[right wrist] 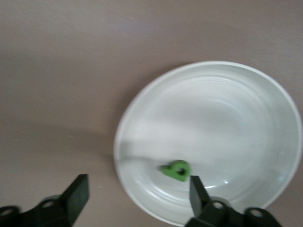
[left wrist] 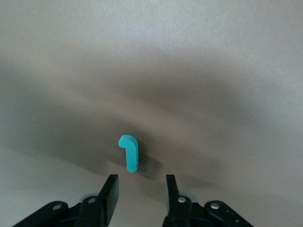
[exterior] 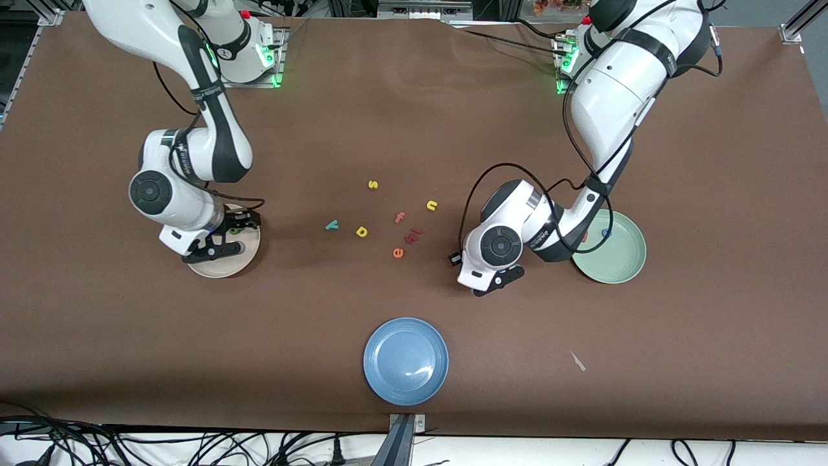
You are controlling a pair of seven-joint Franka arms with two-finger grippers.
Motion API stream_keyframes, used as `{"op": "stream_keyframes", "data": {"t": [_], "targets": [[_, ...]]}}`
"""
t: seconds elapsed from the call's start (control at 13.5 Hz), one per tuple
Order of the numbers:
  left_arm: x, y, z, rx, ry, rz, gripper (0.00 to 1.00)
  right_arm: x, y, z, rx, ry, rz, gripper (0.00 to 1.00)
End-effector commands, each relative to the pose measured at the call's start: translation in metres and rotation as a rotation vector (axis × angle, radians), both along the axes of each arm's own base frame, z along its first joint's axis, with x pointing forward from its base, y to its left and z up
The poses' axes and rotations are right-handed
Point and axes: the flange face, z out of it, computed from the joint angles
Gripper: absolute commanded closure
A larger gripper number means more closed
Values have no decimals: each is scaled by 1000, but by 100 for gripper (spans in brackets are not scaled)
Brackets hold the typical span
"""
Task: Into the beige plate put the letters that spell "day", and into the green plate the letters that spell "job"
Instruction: 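Release the green a on the white plate while the left gripper grasps the 1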
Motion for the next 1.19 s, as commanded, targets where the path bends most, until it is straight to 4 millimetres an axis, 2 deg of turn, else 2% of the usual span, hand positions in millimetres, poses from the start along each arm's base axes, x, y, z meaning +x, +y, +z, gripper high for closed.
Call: {"op": "stream_keyframes", "data": {"t": [0.0, 0.07, 0.22, 0.59, 0.89, 1.11], "targets": [[-1, 2, -4, -2, 3, 3, 52, -7, 49, 8, 57, -4, -99, 0], [-1, 3, -4, -2, 3, 3, 56, -10, 73, 6, 80, -2, -104, 0], [0, 4, -7, 0, 4, 3, 56, -14, 107, 1, 80, -11, -147, 0], [9, 19, -10, 11, -9, 18, 65, -23, 176, -25, 57, -48, -176, 0], [8, 18, -12, 12, -7, 18, 100, -25, 183, -48, 40, -55, -134, 0], [10, 18, -4, 9, -12, 19, 100, -30, 187, -57, 32, -41, -93, 0]]}}
